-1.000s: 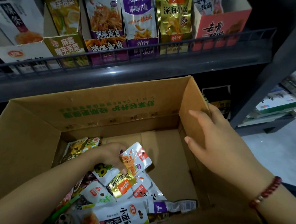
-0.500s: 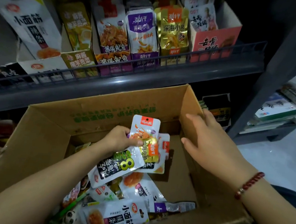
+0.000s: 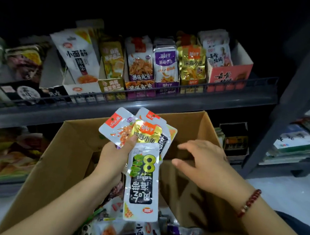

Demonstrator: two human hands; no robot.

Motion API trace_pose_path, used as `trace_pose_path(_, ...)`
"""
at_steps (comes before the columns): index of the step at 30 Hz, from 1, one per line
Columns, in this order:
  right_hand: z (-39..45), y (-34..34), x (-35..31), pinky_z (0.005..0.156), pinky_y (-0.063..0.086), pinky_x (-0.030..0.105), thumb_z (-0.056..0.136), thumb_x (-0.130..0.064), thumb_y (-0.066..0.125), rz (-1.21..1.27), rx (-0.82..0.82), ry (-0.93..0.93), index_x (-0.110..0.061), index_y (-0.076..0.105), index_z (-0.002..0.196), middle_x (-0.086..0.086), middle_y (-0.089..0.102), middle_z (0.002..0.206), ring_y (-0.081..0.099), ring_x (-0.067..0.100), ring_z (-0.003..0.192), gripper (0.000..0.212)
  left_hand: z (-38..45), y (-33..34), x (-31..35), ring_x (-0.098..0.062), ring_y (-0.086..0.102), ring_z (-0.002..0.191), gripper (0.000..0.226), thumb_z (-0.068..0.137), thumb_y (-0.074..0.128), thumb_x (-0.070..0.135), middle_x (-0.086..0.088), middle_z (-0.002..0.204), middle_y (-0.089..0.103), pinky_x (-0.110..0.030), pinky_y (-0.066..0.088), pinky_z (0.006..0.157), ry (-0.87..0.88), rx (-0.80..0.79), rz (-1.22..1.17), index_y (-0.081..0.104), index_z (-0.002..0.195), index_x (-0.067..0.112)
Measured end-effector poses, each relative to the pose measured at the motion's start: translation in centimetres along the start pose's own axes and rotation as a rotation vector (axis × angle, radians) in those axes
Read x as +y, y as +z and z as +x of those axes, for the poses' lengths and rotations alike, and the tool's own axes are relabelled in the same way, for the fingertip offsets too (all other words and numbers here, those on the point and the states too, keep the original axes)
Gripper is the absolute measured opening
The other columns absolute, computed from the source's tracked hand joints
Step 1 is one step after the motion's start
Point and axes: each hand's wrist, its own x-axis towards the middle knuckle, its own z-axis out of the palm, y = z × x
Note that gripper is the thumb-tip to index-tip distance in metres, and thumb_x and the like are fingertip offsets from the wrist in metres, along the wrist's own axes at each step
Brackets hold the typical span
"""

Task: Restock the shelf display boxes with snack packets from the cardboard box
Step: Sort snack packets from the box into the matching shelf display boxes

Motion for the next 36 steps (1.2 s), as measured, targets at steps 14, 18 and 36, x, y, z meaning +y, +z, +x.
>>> trace_pose_path(14, 0.7, 2.0, -4.8, 0.054, 0.050, 0.029, 0.086, -0.040, 0.066, 0.611, -0.044, 0.018, -0.015, 0.050, 0.078, 0.003, 0.066, 0.076, 0.064, 0.012, 0.067, 0.031, -2.9, -0.5, 1.8, -0.024, 0.072, 0.091, 0.018, 0.089, 0.064, 0.027, -0.003, 0.097, 0.076, -0.049, 0.054, 0.089, 0.010, 0.104, -0.369, 0.067, 0.102, 0.016)
trace_pose_path(18, 0.8, 1.8, -4.1, 0.074, 0.058, 0.041, 0.088, -0.031, 0.065, 0.730, -0.065, 0.023, -0.015, 0.060, 0.087, -0.001, 0.074, 0.085, 0.070, 0.011, 0.076, 0.017, -2.9, -0.6, 2.3, -0.021, 0.074, 0.080, 0.022, 0.080, 0.068, 0.014, -0.003, 0.090, 0.077, -0.043, 0.055, 0.079, 0.010, 0.072, -0.465, 0.066, 0.102, 0.013)
trace_pose_path(36, 1.4, 1.0, -2.9, 0.068, 0.054, 0.040, 0.090, -0.014, 0.061, 1.345, 0.056, 0.252, -0.005, 0.064, 0.100, 0.014, 0.074, 0.086, 0.072, 0.030, 0.076, 0.014, -3.8, -1.9, 3.2, -0.021, 0.073, 0.069, 0.038, 0.087, 0.060, 0.008, -0.010, 0.095, 0.075, -0.034, 0.058, 0.049, -0.087, -0.113, -0.461, 0.058, 0.125, 0.007)
